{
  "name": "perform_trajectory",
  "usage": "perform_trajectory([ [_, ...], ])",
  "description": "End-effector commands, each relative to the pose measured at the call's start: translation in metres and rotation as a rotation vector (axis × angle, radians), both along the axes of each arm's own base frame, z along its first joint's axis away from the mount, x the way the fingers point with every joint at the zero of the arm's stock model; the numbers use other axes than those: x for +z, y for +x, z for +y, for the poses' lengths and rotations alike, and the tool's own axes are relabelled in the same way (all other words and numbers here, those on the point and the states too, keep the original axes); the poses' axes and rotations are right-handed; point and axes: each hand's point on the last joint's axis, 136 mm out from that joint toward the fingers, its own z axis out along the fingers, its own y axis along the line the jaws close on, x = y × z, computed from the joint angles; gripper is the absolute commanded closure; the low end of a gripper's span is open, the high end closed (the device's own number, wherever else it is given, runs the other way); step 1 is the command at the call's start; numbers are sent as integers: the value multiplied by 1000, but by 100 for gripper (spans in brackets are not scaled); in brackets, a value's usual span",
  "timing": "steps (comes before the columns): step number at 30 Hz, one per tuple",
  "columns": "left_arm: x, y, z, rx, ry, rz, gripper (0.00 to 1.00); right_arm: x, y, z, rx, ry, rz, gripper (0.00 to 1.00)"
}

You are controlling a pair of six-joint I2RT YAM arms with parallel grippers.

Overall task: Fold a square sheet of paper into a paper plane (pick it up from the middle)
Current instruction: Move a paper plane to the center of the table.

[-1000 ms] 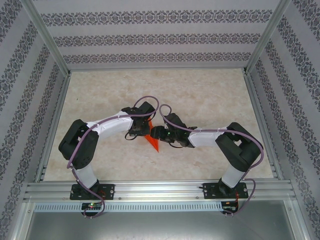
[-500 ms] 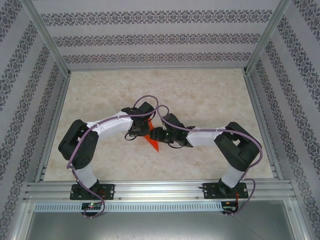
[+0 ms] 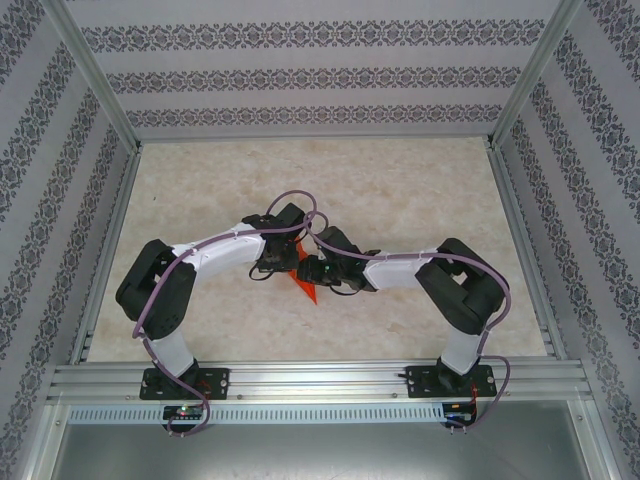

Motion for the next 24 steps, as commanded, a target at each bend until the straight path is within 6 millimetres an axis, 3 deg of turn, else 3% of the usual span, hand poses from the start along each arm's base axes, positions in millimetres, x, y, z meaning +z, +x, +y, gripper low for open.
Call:
perform_trajectory([
  [1,10,6,1,0,-24,-40,85,2,2,9,26,4,-25,71],
  [8,11,5,1,3,-35,-42,83,-1,1,8,34,-9,-24,82],
  [14,25,7,-3,5,-76,-71,79,4,3,1,15,-42,-43,91],
  [24,71,11,-13,-25,-215,-212,60,39,12,-47,-81,-236,-155,95],
])
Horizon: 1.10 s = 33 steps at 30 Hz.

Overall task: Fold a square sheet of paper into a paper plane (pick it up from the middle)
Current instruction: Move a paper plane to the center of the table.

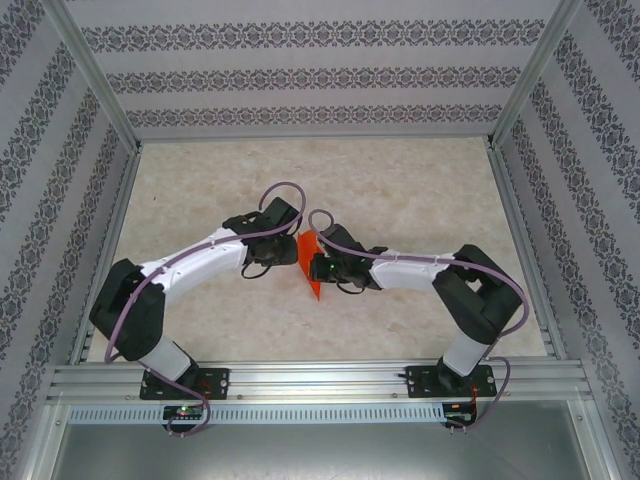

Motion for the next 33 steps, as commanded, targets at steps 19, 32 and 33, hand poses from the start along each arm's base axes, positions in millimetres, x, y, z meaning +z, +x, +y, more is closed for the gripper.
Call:
perform_trajectory([
  [19,13,1,61,204,-30,-108,52,-21,20,-39,-52,-459,66,89],
  [32,6,3,61,193,-36,-86,52,-68,5,-46,-54,-519,187,78],
  [33,7,3,61,192,-37,-86,52,-69,5,-47,-55,-525,192,77],
])
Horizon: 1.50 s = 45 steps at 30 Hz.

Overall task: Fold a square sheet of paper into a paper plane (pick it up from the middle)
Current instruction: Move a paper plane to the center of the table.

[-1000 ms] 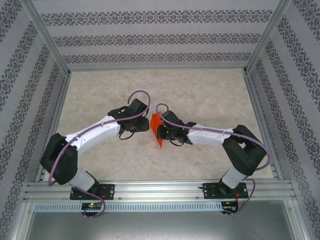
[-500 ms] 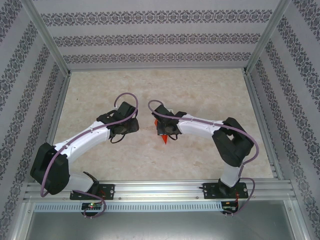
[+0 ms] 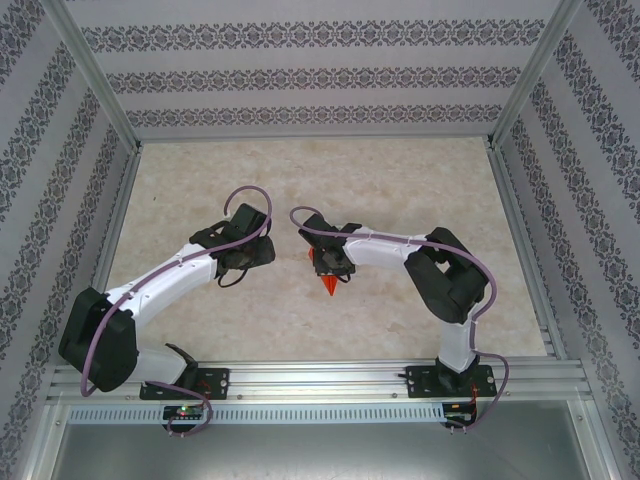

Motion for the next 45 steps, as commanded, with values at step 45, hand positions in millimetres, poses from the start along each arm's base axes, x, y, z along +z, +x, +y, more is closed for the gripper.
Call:
perform_trajectory([
  [45,19,8,13,32,-14,-86,51,42,7,3,20,-42,-65,54],
])
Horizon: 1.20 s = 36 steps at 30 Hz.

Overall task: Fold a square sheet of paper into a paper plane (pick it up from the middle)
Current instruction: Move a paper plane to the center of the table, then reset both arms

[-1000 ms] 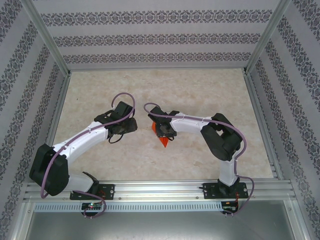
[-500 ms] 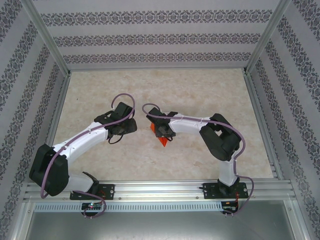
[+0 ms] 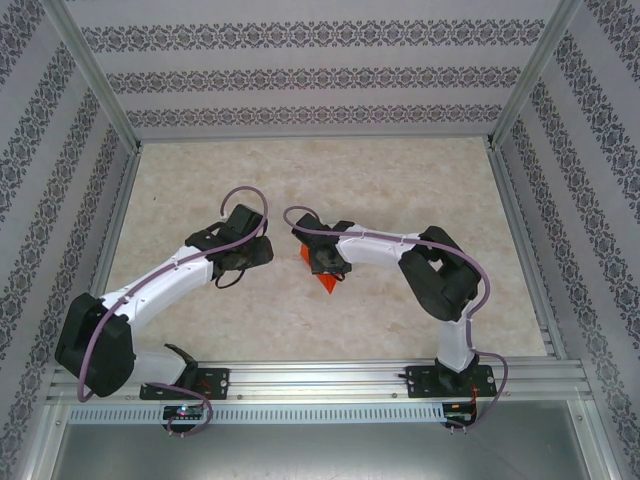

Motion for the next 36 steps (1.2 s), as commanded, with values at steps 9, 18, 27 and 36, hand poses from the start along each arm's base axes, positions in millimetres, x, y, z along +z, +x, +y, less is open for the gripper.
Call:
perform_trajectory([
  [9,21,7,15,29,26,-97,51,88,8,-7,17,50,-163,46],
  [18,32,9,27,55,59,-159,41,167,16,-78,-127,-23,-504,37],
  [27,47,8,61,142,156,-255,5,210,18,-203,-362,-308,-812,21],
  [36,55,7,120,280,311,-307,0,151,36,-265,-368,-404,-755,20],
])
